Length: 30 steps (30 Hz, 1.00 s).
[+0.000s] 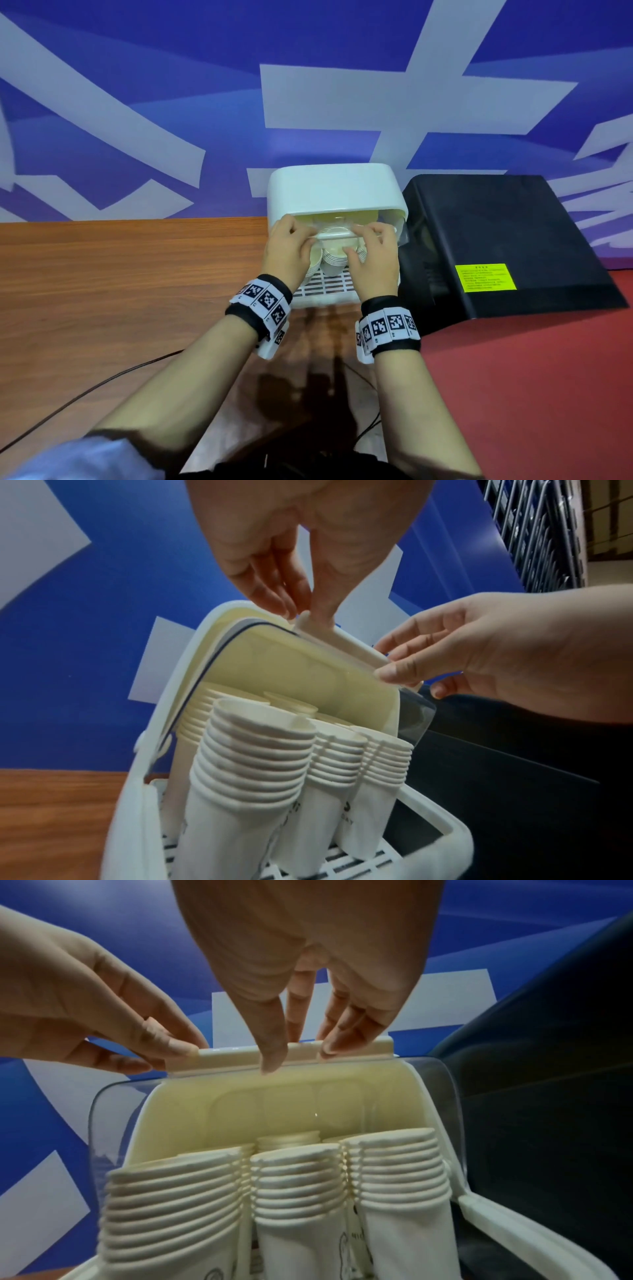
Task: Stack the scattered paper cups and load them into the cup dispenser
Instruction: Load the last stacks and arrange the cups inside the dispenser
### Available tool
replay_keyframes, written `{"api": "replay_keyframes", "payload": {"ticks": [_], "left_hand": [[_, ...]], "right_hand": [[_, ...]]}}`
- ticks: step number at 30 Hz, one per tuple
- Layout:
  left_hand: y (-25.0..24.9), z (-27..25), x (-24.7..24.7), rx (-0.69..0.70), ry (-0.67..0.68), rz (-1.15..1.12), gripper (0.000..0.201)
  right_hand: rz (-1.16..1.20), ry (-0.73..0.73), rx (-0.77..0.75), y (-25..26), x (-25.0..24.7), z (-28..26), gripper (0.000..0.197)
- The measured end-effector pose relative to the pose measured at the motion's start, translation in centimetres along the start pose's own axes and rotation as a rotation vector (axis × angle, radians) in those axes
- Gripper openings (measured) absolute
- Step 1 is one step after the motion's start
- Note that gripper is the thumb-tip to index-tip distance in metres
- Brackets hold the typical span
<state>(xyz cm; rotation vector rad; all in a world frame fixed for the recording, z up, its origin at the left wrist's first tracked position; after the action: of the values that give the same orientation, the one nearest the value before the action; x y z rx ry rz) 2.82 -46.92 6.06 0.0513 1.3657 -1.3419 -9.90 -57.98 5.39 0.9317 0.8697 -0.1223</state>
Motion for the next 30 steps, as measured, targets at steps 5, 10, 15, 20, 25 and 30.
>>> {"api": "replay_keyframes", "payload": {"ticks": [5,10,15,20,25,30], "left_hand": [[-0.1,-3.0,0.4,0.022,-0.011,-0.039,0.009],[0.7,-5.6,1.6,-0.062,0.056,-0.131,0.015],[1.5,-8.1,3.4,-0.081,0.143,-0.068,0.012],[2.3,-9.1,4.9,-0.08,0.251,-0.025,0.008],[2.2,-9.2,5.0,-0.091,0.316,0.003,0.012],[2.4,-9.5,5.1,-0.146,0.366,-0.023,0.021]], "right_hand": [[0.12,-0.017,0.089,-1.2,0.1,-2.5,0.031],[0.231,-0.053,0.208,-2.7,0.4,-4.9,0.028],[0.24,-0.001,0.328,-4.5,1.9,-7.6,0.028],[0.222,0.132,0.408,-5.3,3.9,-9.0,0.032],[0.153,0.161,0.399,-5.0,3.8,-8.5,0.027],[0.045,0.209,0.387,-4.3,3.8,-8.6,0.025]]}}
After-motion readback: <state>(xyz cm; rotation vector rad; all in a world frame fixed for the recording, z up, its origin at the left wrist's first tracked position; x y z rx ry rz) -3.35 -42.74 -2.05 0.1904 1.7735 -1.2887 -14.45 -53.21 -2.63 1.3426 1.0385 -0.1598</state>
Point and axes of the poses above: each hand's wrist, its own z-axis towards the middle knuckle, its own x-axis out of the palm, y = z × x, the point moved 7 cm from there along z, towards the middle knuckle, and after that the axes turned 2 degrees about y, right-handed, at the moved point
